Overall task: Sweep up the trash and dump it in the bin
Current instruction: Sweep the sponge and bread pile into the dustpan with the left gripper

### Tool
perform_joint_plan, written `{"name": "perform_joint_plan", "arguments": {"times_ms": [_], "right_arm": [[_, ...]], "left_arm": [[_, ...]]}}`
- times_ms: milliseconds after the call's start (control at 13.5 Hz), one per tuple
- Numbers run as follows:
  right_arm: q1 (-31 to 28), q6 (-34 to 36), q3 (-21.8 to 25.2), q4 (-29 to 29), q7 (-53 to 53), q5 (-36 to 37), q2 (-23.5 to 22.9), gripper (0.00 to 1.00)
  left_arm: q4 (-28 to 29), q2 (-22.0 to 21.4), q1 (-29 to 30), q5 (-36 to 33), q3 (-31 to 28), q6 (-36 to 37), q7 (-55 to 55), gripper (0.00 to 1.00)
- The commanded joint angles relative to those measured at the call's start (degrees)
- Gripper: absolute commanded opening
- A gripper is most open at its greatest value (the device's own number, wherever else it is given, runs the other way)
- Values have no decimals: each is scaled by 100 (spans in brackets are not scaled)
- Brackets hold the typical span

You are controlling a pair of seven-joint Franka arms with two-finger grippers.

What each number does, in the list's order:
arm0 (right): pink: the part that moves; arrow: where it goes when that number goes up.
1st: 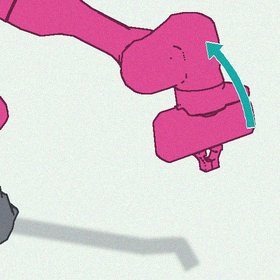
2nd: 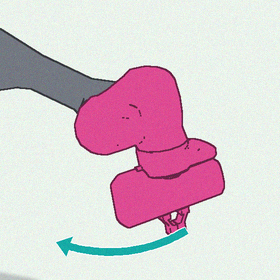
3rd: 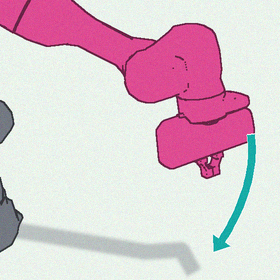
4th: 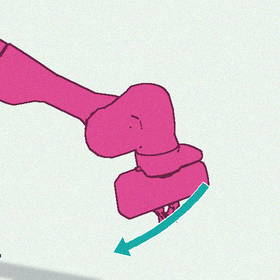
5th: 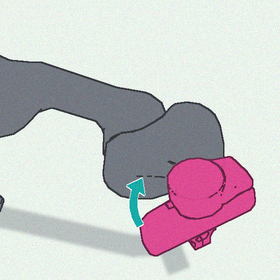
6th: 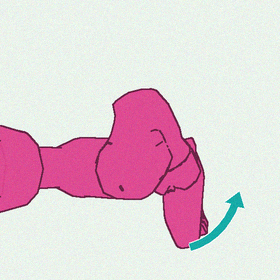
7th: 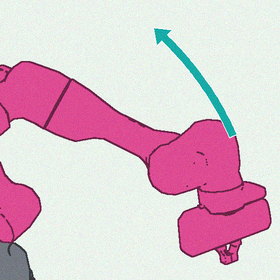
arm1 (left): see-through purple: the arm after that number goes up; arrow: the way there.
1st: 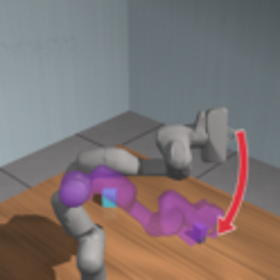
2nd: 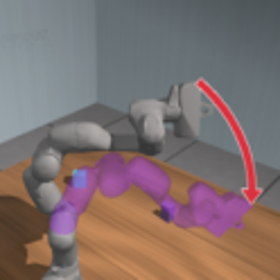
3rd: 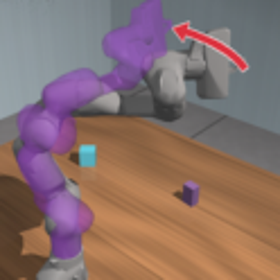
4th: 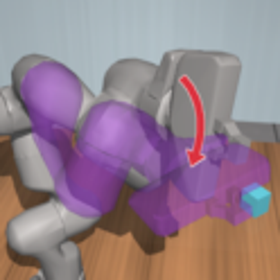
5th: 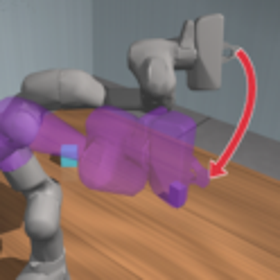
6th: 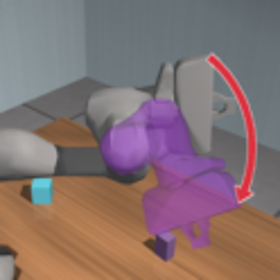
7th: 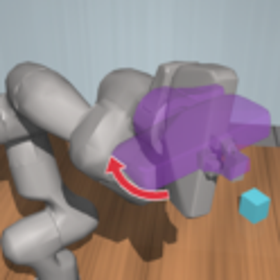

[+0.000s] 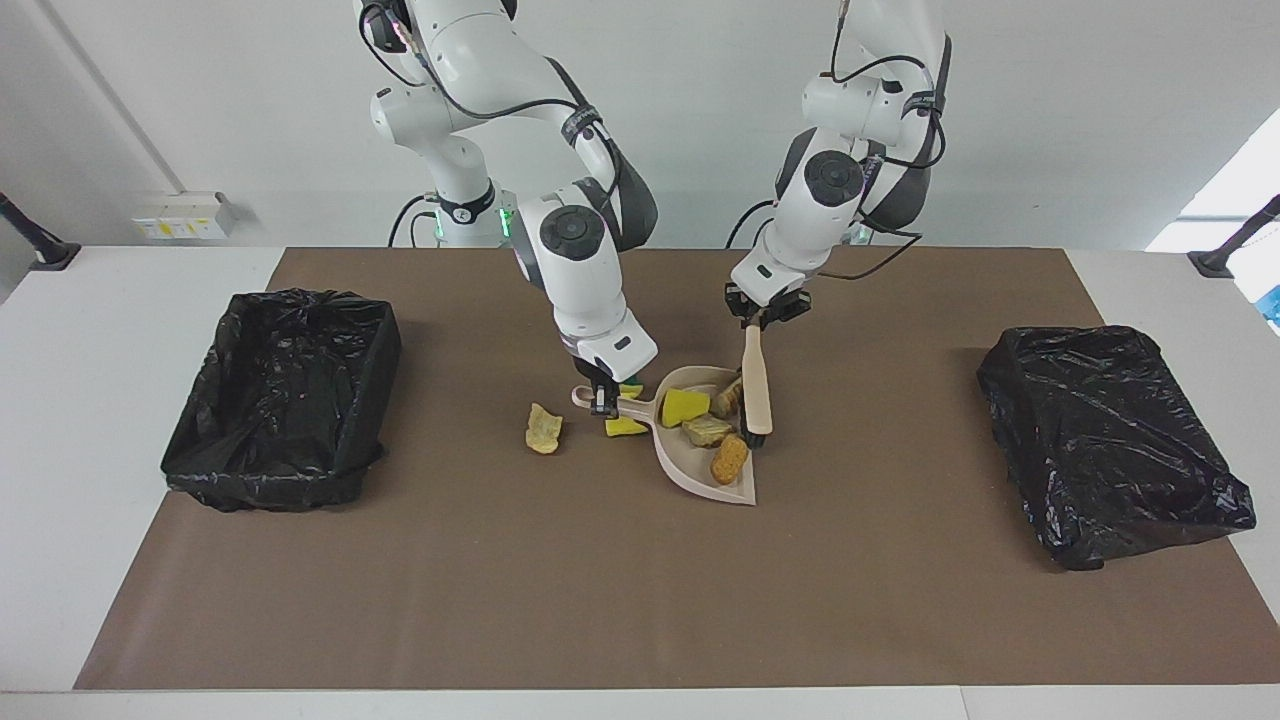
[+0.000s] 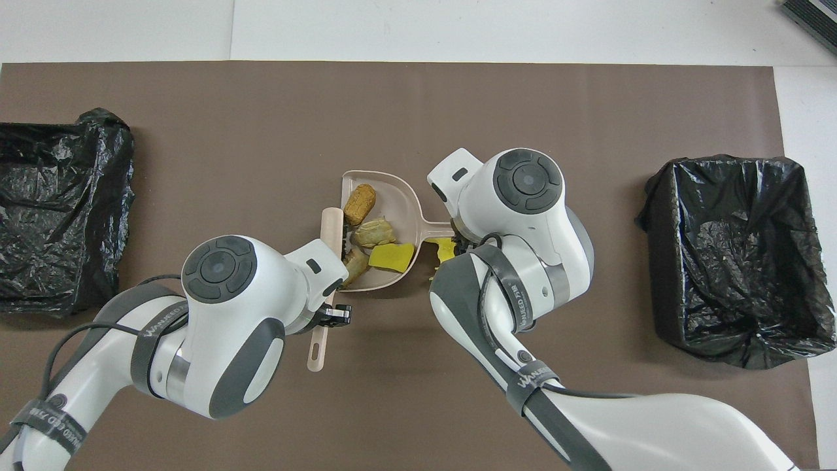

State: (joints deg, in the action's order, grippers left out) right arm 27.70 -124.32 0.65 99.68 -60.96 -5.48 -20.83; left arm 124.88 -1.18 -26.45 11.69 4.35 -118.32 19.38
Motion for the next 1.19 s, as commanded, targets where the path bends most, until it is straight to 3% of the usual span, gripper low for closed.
{"name": "perform_joint_plan", "arguments": {"times_ms": [0, 297, 816, 1113], "right_arm": [[-2, -146, -21, 61, -171, -172, -17, 0], [-19, -154, -21, 61, -363, -434, -17, 0], [-98, -392, -21, -9, -1496, -1420, -53, 0], [-361, 177, -21, -281, -1858, -1429, 140, 0]], "left_arm": [[-375, -48, 139, 228, -75, 483, 57, 0], [-956, -189, 622, 457, -84, 1266, -30, 0], [-1027, -584, 1430, 334, -145, 2425, -776, 0], [-1062, -778, 1704, 229, -145, 2823, -980, 0]]}}
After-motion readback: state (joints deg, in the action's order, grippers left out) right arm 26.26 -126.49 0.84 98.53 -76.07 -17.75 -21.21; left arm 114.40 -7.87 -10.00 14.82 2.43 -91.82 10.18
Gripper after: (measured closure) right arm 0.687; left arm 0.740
